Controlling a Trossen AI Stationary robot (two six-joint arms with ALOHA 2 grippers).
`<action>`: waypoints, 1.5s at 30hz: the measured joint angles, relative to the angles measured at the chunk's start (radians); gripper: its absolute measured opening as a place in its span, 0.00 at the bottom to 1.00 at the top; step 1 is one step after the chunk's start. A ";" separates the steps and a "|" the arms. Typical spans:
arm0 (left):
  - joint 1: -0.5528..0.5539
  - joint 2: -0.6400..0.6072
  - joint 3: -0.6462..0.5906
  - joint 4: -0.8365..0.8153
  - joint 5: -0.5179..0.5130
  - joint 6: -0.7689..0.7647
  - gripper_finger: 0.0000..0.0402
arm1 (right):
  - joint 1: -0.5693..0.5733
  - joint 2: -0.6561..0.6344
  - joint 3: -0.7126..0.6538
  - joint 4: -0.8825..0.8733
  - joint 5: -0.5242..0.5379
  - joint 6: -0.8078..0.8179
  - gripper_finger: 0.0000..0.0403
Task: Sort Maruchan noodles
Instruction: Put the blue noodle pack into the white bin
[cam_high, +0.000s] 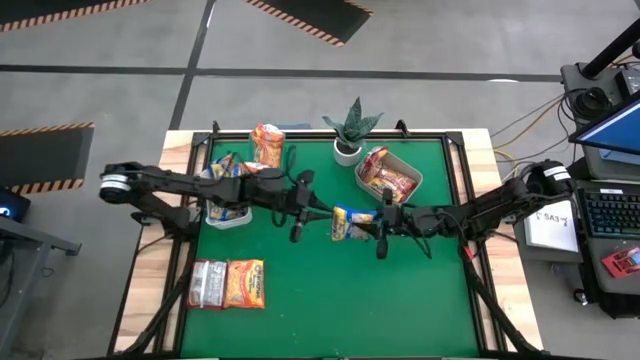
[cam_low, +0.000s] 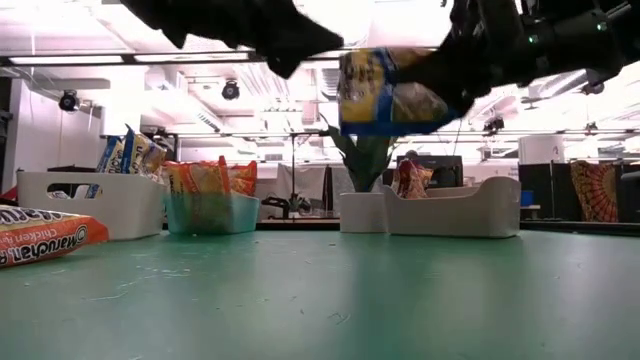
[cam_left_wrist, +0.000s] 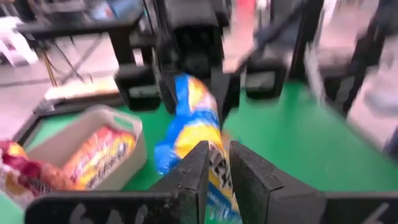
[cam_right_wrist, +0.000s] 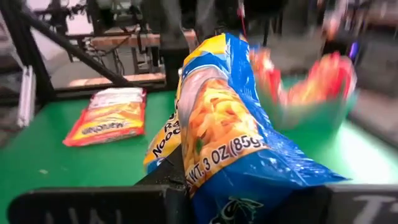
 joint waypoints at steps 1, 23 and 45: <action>0.000 -0.018 -0.014 0.030 0.000 -0.030 0.12 | -0.001 0.000 -0.002 0.022 0.000 -0.060 0.17; 0.000 -0.022 -0.059 0.118 -0.022 -0.165 0.68 | 0.000 0.033 0.078 0.153 -0.002 -0.578 0.16; -0.004 0.006 -0.058 0.159 -0.055 -0.207 0.22 | -0.033 0.034 0.133 0.109 -0.007 -0.591 0.34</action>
